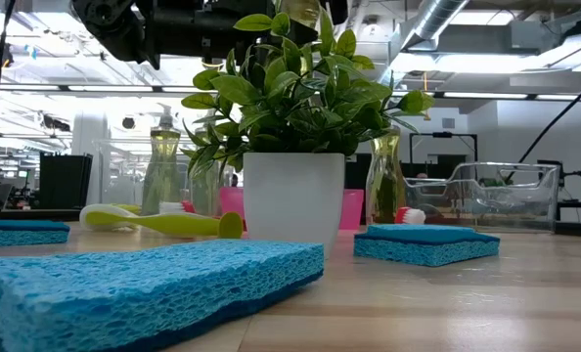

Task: Pick & Place Kitchen Sink Supplies
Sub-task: Put the yellow dishwashing liquid into the white bin

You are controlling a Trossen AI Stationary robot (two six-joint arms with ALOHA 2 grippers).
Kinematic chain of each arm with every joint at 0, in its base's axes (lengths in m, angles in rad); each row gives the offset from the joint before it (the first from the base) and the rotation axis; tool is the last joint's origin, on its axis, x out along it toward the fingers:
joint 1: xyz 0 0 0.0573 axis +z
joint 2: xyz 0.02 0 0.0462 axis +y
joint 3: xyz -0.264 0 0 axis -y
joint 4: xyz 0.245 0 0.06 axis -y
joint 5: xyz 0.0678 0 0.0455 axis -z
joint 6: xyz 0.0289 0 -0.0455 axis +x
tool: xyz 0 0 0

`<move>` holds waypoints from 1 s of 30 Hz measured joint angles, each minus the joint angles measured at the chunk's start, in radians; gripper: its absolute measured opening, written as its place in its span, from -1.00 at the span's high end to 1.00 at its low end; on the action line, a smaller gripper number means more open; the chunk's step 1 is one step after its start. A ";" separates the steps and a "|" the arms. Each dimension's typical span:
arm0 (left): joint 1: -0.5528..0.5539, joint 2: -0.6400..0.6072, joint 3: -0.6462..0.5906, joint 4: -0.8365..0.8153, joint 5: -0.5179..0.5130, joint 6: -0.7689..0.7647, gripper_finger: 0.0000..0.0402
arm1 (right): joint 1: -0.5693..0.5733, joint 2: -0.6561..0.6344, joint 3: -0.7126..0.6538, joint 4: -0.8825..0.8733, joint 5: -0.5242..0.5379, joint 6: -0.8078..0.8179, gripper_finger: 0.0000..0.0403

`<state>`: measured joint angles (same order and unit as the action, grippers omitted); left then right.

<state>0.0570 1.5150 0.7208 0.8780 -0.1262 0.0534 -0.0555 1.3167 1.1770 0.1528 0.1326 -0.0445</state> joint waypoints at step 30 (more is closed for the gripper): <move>0.000 0.000 -0.002 0.003 -0.003 -0.006 -0.08 | -0.006 0.010 0.002 -0.021 -0.004 -0.061 0.43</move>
<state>0.0570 1.5150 0.7189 0.8810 -0.1295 0.0478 -0.0620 1.3266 1.1786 0.1317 0.1287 -0.1058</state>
